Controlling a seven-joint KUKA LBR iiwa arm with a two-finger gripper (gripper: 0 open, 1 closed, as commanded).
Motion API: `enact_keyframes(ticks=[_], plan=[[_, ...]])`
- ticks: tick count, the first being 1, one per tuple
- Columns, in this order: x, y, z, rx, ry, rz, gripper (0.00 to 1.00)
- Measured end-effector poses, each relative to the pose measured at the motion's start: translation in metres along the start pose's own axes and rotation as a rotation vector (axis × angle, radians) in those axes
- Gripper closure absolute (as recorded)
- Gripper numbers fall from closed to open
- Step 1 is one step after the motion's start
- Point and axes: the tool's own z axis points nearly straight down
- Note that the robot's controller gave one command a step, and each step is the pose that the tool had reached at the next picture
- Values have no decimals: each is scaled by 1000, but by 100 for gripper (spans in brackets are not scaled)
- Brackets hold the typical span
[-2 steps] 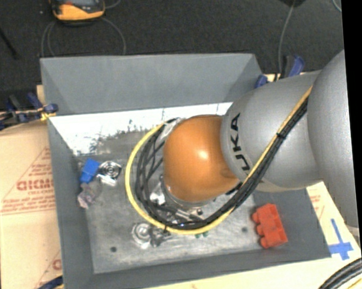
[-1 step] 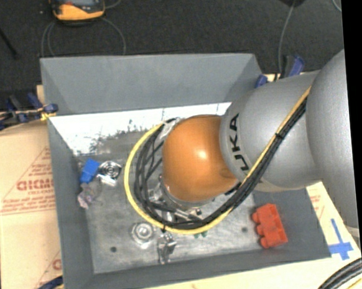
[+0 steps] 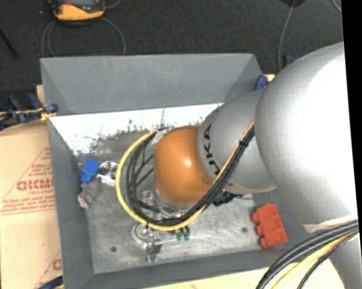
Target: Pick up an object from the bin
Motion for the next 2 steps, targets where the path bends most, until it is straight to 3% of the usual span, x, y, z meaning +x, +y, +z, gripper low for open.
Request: enact_keyframes(ticks=[1,2], plan=[[-2,0,-2,-1,-5,3,100],[1,-31,-146,4,-9,-315,100]])
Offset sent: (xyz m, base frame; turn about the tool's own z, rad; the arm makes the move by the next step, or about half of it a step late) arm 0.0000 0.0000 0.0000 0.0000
